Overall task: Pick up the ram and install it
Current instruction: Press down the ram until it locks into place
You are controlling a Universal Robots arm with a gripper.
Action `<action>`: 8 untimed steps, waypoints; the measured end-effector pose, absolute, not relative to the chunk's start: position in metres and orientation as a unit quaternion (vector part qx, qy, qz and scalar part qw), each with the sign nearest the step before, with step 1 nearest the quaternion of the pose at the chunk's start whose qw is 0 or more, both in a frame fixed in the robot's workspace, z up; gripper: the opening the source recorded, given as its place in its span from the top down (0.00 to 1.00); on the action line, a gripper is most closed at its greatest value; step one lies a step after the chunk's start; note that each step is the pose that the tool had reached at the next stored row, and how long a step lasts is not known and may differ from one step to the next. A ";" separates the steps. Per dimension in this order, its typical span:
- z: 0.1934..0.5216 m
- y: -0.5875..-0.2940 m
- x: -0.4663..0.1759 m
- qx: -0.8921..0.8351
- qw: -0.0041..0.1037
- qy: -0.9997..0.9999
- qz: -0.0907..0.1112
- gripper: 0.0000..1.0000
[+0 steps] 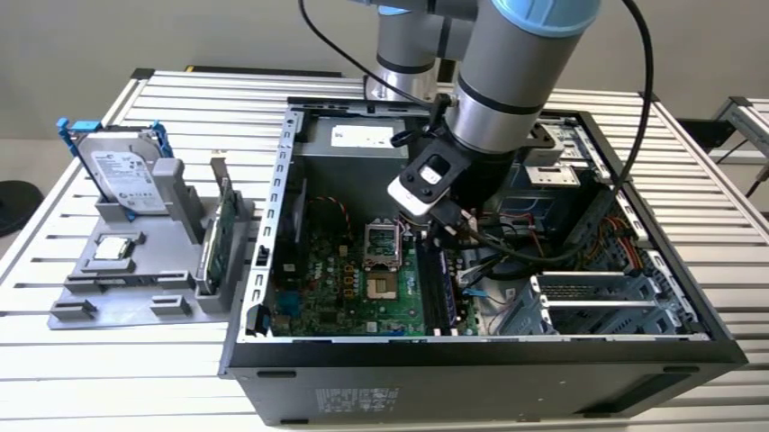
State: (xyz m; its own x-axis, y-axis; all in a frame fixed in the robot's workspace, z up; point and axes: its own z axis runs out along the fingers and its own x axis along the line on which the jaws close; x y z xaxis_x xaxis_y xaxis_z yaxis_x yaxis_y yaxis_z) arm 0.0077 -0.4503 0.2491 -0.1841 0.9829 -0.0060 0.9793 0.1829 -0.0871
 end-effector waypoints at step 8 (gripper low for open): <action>0.249 -0.450 0.008 -0.654 -0.017 -0.756 0.016 1.00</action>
State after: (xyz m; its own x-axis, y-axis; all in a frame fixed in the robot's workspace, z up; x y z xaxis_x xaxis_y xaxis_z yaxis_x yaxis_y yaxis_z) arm 0.0078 -0.4498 0.2489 -0.1445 0.9884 -0.0470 0.9895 0.1445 -0.0022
